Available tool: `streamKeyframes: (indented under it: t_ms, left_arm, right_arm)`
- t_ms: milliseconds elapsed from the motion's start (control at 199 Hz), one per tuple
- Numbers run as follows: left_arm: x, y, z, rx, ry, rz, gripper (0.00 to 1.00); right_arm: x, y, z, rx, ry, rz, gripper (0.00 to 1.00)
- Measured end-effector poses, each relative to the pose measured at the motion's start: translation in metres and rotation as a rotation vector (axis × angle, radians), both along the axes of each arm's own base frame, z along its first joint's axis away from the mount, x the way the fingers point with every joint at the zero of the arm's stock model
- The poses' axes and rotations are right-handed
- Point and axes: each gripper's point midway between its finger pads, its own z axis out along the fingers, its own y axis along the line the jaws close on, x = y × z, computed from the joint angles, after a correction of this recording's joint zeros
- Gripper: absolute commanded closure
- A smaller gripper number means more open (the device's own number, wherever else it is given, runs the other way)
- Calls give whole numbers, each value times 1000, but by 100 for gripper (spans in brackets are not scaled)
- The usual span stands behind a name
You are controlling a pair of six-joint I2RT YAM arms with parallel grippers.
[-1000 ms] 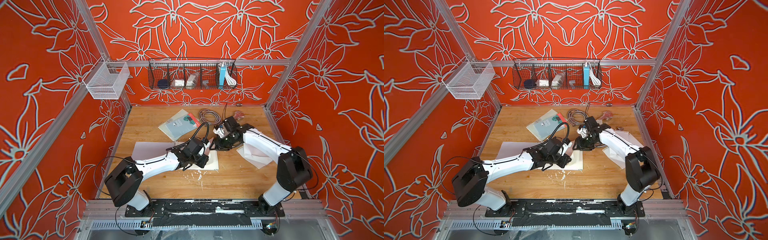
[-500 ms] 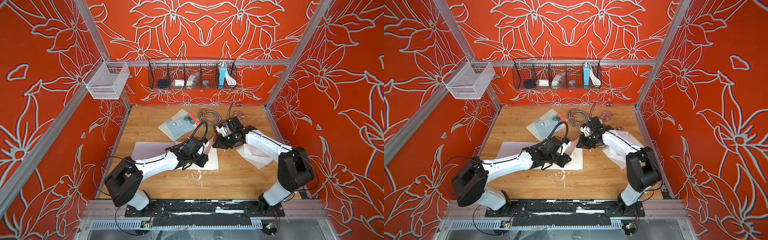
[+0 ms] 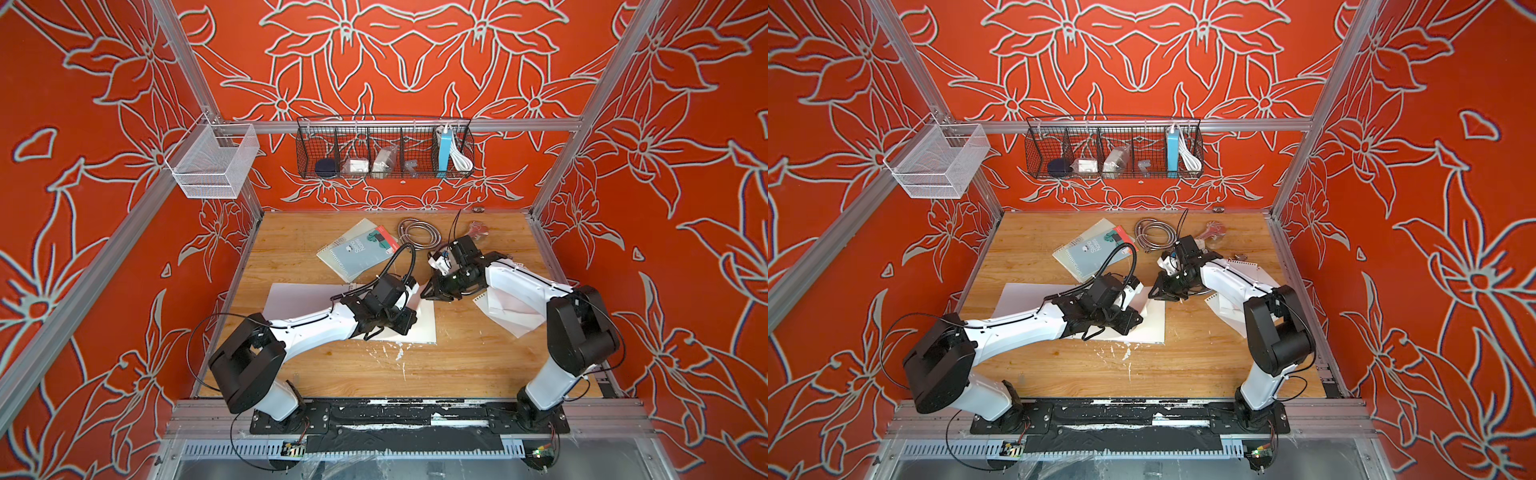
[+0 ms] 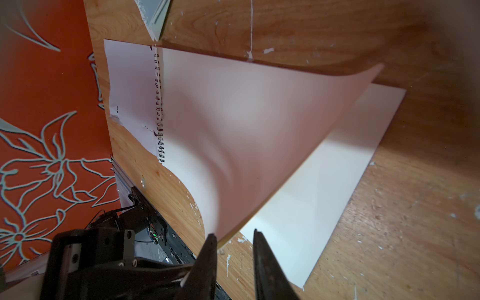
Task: Tear off pages from different notebooks
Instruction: Tear off the paper from the notebook.
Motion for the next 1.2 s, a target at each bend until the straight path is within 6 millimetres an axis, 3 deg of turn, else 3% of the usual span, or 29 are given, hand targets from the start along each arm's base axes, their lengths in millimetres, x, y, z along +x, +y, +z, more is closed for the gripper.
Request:
streamKeyframes:
  t_ms: [226, 386, 617, 823, 983, 1204]
  left_arm:
    - [-2, -1, 0, -7, 7, -9, 100]
    - [-2, -1, 0, -7, 7, -8, 100]
    - [8, 2, 4, -66, 32, 30, 100]
    - [22, 20, 2, -195, 132, 97, 100]
    - [14, 13, 9, -258, 176, 45, 100]
    - [9, 8, 10, -292, 209, 13, 100]
  right_arm:
    - [-2, 14, 5, 22, -7, 36, 76]
    - [-4, 22, 14, 45, -20, 67, 68]
    - [-13, 19, 19, 27, -2, 111, 58]
    - [-21, 16, 34, 45, -25, 135, 58]
    - [-23, 20, 49, 103, -56, 151, 58]
    - [-25, 23, 47, 128, -30, 162, 59]
